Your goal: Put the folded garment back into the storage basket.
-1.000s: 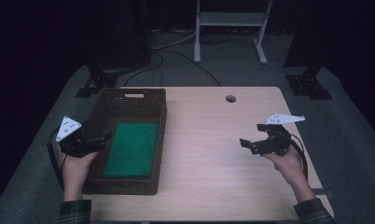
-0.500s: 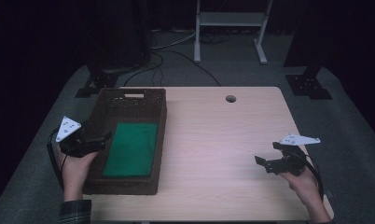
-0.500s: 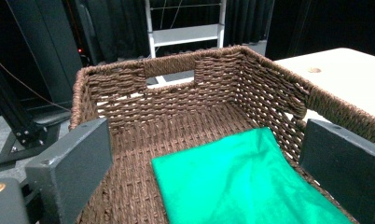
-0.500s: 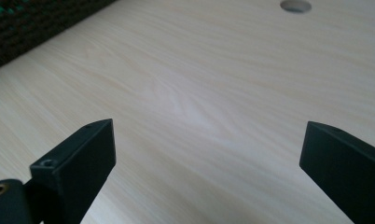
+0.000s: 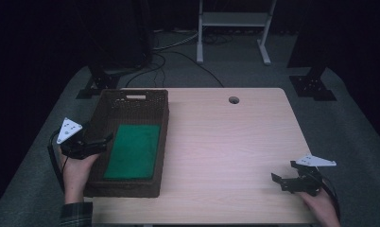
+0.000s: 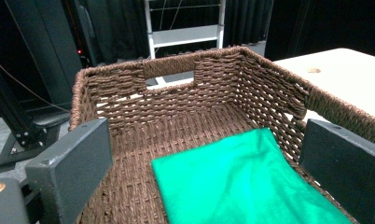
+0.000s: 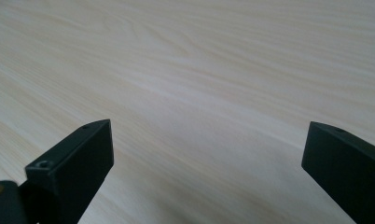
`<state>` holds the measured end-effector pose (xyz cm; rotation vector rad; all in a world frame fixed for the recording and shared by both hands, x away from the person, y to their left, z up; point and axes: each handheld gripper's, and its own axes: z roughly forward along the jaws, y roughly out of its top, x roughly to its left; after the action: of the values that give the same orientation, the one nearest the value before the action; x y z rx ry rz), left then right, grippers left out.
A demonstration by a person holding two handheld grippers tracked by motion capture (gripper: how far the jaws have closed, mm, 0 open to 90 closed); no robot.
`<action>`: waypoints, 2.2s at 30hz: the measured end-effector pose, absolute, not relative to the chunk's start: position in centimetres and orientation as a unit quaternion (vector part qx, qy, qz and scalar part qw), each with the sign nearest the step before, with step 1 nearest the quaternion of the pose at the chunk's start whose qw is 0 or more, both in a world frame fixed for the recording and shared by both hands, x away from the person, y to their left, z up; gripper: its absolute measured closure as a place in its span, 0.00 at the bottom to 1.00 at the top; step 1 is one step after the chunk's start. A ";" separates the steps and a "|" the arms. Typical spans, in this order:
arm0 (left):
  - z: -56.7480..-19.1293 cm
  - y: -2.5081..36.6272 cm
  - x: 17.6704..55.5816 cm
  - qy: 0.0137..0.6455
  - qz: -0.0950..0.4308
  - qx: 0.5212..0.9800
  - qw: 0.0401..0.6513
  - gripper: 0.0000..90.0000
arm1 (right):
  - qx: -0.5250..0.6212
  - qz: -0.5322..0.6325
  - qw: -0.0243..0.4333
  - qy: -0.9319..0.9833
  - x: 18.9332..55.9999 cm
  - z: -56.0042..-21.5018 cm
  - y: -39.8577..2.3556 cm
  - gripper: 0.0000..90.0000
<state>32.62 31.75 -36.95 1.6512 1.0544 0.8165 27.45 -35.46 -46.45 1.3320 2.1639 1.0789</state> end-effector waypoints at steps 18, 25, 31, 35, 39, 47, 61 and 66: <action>-34.0 28.9 31.0 0.402 0.338 0.661 0.535 0.02 | 0.478 0.336 0.194 0.788 26.5 -48.9 -37.0 0.01; -31.9 25.4 29.9 0.382 0.334 0.658 0.557 0.02 | 0.478 0.335 0.196 0.788 26.5 -48.9 -37.0 0.01; -31.3 21.2 29.8 0.355 0.316 0.666 0.575 0.02 | 0.473 0.336 0.194 0.791 26.5 -48.9 -36.9 0.01; -31.2 18.0 29.9 0.331 0.297 0.674 0.590 0.02 | 0.470 0.337 0.192 0.793 26.4 -48.9 -36.9 0.01; -31.5 14.9 29.7 0.310 0.294 0.681 0.595 0.02 | 0.470 0.337 0.192 0.793 26.4 -48.9 -36.9 0.01; -32.3 10.0 29.7 0.283 0.270 0.696 0.602 0.02 | 0.470 0.337 0.193 0.793 26.4 -48.9 -36.9 0.01; -35.8 3.3 29.5 0.255 0.236 0.708 0.615 0.02 | 0.470 0.337 0.192 0.793 26.4 -48.9 -36.9 0.01; -38.5 2.0 29.4 0.248 0.227 0.712 0.616 0.02 | 0.470 0.337 0.192 0.793 26.4 -48.9 -36.9 0.01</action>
<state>29.38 1.95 -38.45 1.6404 0.5713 0.5224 26.44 -36.92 -48.88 1.3186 2.2258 0.9473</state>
